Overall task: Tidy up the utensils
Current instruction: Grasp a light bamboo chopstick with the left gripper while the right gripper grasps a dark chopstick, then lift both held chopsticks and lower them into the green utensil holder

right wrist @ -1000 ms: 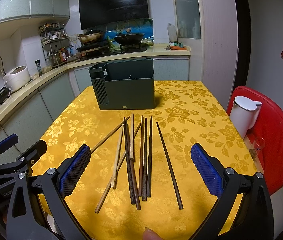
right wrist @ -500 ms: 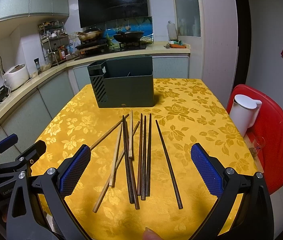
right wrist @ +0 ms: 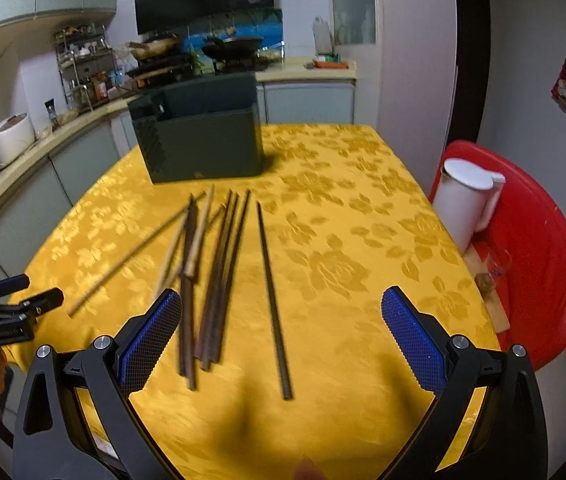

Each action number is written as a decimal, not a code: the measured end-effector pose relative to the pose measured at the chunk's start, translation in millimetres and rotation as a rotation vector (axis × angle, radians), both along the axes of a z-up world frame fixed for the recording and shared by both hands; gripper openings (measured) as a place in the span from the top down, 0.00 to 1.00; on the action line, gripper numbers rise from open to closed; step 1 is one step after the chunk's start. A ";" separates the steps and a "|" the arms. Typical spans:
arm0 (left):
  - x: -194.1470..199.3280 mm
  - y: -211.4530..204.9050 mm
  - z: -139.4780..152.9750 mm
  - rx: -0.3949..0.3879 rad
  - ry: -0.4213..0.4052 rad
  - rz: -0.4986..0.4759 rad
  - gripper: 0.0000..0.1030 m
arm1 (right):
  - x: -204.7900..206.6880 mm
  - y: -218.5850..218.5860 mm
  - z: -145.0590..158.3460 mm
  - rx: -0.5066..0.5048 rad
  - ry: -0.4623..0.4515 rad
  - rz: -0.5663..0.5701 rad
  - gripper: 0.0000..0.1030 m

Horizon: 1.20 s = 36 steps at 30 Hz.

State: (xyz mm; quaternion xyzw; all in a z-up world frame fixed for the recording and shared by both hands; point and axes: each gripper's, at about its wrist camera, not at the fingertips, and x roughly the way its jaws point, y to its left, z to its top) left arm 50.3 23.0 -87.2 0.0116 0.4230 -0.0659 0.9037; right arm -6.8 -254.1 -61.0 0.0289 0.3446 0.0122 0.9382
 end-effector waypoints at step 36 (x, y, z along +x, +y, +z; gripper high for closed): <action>-0.8 -25.1 -19.5 -0.038 -0.009 -0.158 0.94 | -3.2 10.7 -59.5 -0.052 0.102 0.182 0.92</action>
